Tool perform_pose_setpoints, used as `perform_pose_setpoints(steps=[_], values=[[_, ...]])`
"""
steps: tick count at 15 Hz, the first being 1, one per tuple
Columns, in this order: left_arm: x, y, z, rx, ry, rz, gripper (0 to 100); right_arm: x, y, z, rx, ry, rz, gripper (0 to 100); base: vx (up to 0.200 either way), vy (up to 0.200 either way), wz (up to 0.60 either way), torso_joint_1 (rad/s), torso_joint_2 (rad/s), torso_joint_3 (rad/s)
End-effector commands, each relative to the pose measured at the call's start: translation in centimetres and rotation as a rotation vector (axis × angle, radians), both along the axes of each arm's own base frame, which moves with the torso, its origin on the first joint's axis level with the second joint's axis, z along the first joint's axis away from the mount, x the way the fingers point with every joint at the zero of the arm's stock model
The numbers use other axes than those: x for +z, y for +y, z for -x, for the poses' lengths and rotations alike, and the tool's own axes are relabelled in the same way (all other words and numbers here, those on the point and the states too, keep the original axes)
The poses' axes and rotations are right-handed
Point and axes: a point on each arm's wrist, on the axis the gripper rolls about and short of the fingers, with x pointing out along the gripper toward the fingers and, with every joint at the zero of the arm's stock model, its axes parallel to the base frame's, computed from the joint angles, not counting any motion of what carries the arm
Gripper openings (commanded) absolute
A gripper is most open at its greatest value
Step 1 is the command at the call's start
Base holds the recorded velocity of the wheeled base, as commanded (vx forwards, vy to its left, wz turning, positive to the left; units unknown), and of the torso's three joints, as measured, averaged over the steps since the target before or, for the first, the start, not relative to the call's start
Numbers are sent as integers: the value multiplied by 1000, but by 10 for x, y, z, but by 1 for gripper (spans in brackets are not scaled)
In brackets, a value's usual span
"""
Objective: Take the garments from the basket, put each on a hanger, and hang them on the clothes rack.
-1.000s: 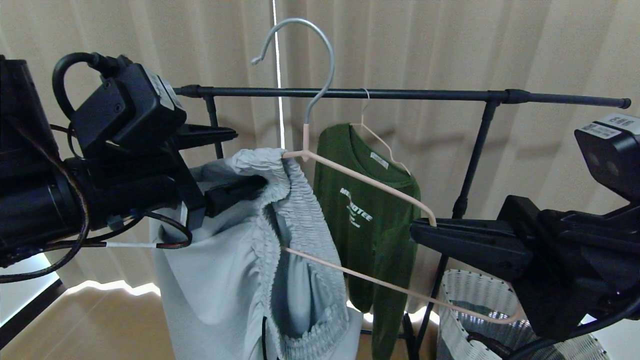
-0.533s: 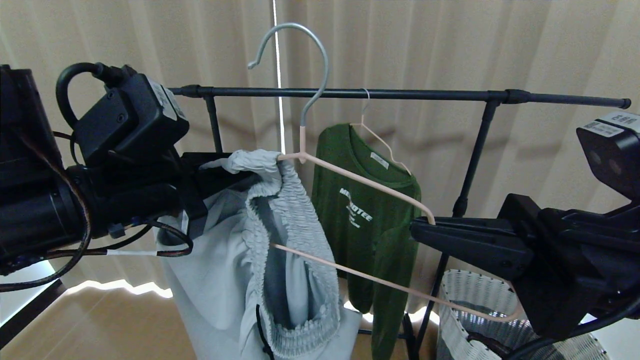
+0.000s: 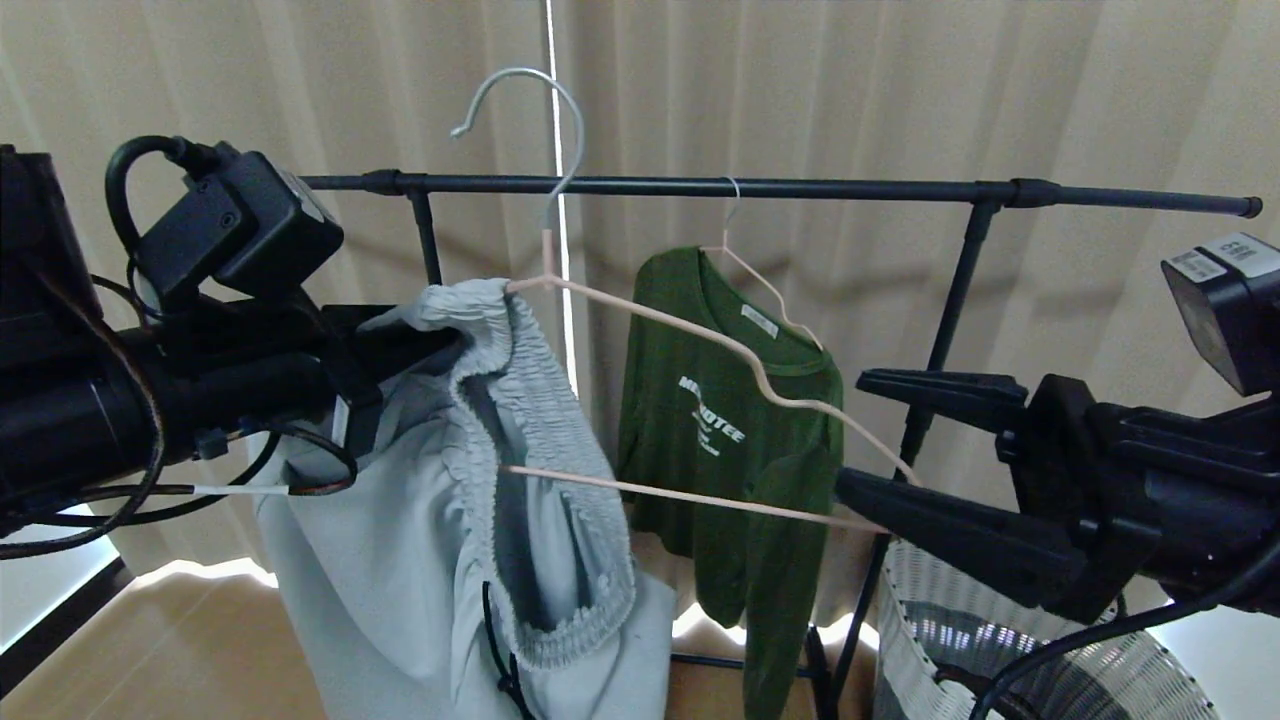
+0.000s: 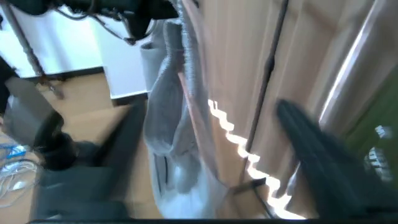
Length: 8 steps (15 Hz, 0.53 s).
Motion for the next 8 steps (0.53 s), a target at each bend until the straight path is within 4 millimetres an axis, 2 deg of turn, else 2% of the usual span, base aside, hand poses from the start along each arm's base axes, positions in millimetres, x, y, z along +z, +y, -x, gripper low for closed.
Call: perform_pose_setpoints(steps=[1,3,5,8], values=[[-3,7,-2,56,9,-8,0,-3,-11,-9,-68,-24,32,100,0,0,0,0,0,0],[-4,11,-2,172,25,-21,0,-7,-21,-14,-130,-66,77,100,0,0,0,0,0,0],[-5,13,1,247,69,-4,0,-10,-22,-14,-173,-75,98,100,0,0,0,0,0,0],[2,21,17,409,181,63,0,-16,-23,-16,-266,-14,150,100,0,0,0,0,0,0]])
